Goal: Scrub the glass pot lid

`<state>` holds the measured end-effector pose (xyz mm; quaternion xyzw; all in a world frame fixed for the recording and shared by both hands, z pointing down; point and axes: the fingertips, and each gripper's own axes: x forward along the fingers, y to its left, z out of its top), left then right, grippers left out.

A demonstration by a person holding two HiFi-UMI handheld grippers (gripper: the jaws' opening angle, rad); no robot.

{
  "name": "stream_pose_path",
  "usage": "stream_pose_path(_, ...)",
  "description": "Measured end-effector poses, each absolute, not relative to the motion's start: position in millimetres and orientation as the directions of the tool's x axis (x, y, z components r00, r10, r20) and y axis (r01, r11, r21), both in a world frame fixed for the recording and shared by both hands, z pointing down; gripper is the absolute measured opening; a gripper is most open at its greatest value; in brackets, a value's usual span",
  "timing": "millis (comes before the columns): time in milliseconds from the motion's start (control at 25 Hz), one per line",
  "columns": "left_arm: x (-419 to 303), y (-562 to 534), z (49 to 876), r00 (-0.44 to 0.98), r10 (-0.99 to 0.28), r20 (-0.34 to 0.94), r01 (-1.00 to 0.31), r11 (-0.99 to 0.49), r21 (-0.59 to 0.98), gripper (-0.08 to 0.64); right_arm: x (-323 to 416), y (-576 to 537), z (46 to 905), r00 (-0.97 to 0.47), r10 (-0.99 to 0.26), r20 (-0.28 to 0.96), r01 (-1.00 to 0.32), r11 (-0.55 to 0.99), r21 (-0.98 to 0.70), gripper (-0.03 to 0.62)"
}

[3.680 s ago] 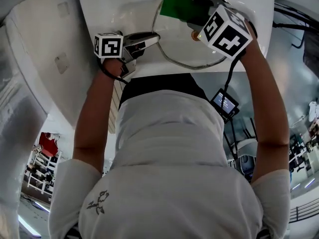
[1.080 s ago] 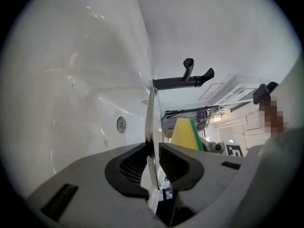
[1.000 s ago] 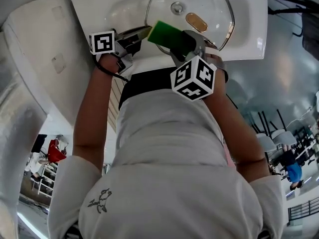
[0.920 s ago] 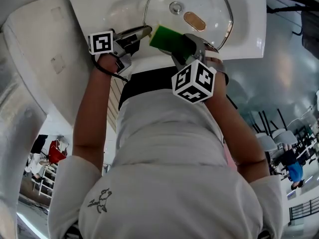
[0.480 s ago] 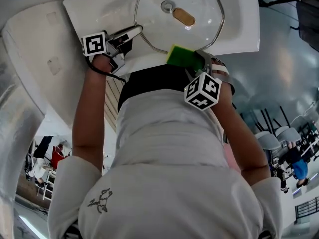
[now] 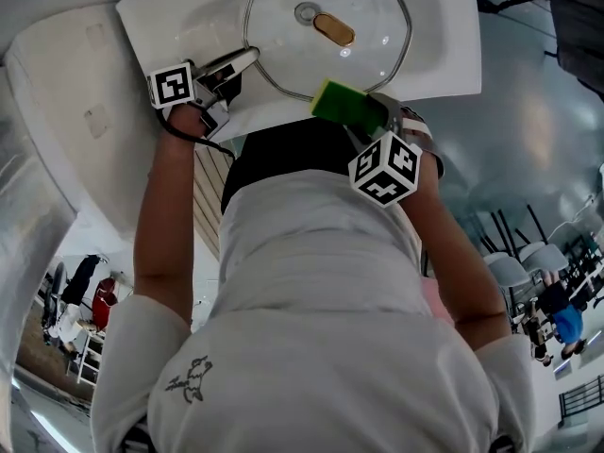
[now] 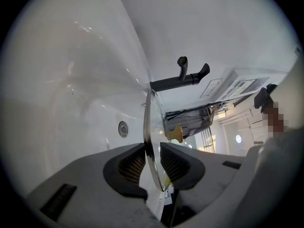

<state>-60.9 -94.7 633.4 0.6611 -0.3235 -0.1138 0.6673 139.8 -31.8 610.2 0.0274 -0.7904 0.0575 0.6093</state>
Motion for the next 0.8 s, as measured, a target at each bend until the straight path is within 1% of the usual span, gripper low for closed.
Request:
stream_pose_path(80,-60.8,-95.2,629.9,0.755,-0.591,0.284,-0.288,0.089,0.953,0.103,140.7,-34.4,605.6,-0.266,0.019,0.964,-0.114,0.992,-0.051,0.293)
stream_pose_path(360,-60.5,-98.5,625.9,0.729,-0.619,0.292,-0.323,0.065,0.944,0.188,136.7,-50.8,589.8,-0.315,-0.015,0.949,-0.135,0.99,-0.029,0.293)
stream_pose_path(400,-62.8,-99.6,626.9,0.716,-0.629,0.302,-0.332,0.073,0.94,0.204,135.9,-53.4,587.2,-0.323,-0.021,0.946,-0.138,0.99,-0.025,0.293)
stream_pose_path(440,-65.9,-100.4,628.2,0.702,-0.64,0.313,-0.343,0.082,0.936,0.248,134.9,-55.8,584.7,-0.332,-0.026,0.943,-0.143,0.989,-0.023,0.293)
stream_pose_path(480,-69.0,-100.8,629.2,0.689,-0.648,0.325,-0.355,0.089,0.931,0.275,134.0,-58.4,582.3,-0.342,-0.029,0.939,-0.15,0.988,-0.024,0.293)
stream_pose_path(640,-74.7,-97.9,624.4,0.667,-0.656,0.353,-0.394,0.091,0.914,0.287,132.5,-69.8,572.1,-0.371,-0.05,0.927,-0.175,0.984,-0.017,0.293)
stream_pose_path(800,-77.7,-99.1,605.6,0.648,-0.676,0.351,-0.423,0.064,0.904,0.287,127.8,-83.2,557.1,-0.41,-0.087,0.908,-0.178,0.984,0.014,0.293)
